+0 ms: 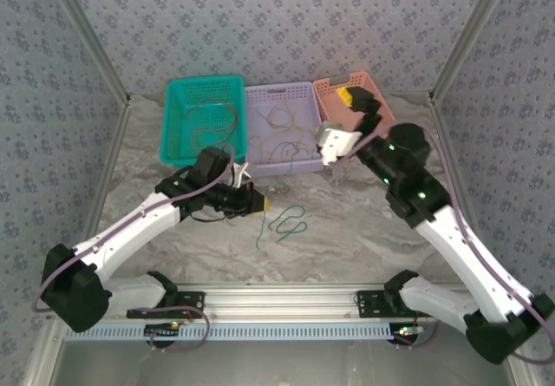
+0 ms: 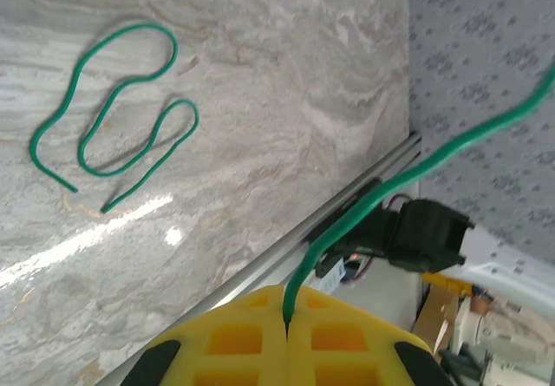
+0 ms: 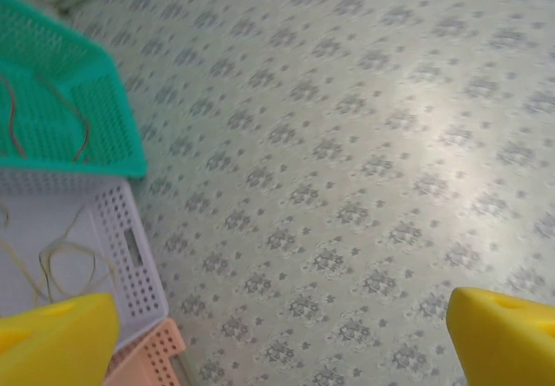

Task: Untangle the cables

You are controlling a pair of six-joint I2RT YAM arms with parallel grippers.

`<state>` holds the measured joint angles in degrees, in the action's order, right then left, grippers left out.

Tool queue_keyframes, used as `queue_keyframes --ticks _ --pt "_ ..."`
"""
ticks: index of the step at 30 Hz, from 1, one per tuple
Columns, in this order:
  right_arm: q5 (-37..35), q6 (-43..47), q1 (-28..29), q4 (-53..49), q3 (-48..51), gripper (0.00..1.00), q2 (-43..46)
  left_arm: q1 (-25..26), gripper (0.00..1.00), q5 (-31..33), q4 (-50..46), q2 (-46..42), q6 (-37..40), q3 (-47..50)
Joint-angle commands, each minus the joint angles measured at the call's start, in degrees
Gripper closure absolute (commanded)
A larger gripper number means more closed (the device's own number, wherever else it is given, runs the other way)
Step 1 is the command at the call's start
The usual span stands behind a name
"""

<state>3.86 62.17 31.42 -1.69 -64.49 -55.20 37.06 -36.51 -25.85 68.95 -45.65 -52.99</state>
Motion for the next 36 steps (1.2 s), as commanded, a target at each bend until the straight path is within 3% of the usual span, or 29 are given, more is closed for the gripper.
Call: queue_keyframes --ticks 1,6,8,10,13,16,28,36 --pt "-1.34 -25.75 0.03 -6.87 -0.59 0.04 4.69 -0.55 1.0 3.26 6.27 -1.97 -6.56 -2.92" --pt "1.54 -72.11 0.45 -15.19 0.4 0.39 4.22 -0.23 1.0 7.02 16.22 -1.98 -12.01 -3.84" --pt "4.72 -85.7 2.35 -12.93 4.5 0.42 2.33 0.27 1.0 9.42 16.89 -2.04 -12.34 -4.63" --pt "1.33 -94.25 7.44 -6.54 10.3 0.37 1.73 0.87 1.0 11.65 17.23 -2.15 -12.1 -4.97" --pt "-5.06 -99.58 15.47 3.25 15.99 0.29 1.02 2.1 1.0 15.2 18.1 -2.56 -11.8 -4.37" --pt "-7.17 -101.8 18.21 6.01 16.19 0.29 -1.98 3.54 1.0 17.44 21.62 -2.61 -12.93 -2.62" --pt "-9.15 -104.84 18.51 10.43 13.73 0.32 -7.38 7.07 1.0 19.02 24.72 -1.99 -13.78 -0.48" --pt "-9.65 -103.89 17.45 8.19 14.5 0.33 -1.1 7.63 1.0 21.48 22.42 -3.4 -12.8 0.93"
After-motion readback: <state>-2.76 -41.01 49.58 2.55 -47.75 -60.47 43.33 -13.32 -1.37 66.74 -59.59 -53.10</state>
